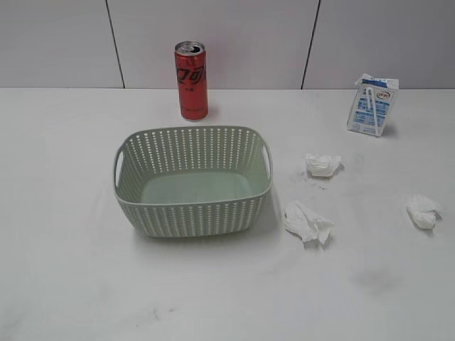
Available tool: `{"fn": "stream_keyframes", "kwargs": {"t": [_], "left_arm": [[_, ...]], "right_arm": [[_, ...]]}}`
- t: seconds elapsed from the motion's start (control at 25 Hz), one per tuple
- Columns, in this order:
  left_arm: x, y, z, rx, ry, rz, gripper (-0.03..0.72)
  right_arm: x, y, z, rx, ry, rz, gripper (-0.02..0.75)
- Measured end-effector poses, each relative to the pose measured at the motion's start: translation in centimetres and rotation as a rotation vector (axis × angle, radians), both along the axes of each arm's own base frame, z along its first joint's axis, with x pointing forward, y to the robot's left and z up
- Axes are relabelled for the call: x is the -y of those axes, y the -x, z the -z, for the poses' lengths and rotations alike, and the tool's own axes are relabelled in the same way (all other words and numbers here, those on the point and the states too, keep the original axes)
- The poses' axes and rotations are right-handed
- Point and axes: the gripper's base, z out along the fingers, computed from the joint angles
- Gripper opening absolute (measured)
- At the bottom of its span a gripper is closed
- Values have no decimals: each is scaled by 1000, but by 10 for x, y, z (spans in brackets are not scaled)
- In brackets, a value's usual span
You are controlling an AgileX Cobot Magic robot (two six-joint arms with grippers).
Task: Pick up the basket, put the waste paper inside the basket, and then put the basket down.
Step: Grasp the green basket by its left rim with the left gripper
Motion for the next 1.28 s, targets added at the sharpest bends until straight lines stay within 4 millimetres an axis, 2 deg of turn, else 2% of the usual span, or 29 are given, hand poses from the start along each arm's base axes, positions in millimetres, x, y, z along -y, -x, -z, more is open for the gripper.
{"fn": "stream_keyframes", "kwargs": {"t": [0.84,1.0,1.12,1.28], "left_arm": [[-1,0,0,1,-15,-10,590],[2,0,-7,50,26,17,634],[9,-11,-21,89,93,55,660],[16,-42,-41,74,178,82,664]], "right_arm": [[0,0,0,0,0,0,518],[0,0,0,0,0,0,518],[0,0,0,0,0,0,518],[0,0,0,0,0,0,518]]}}
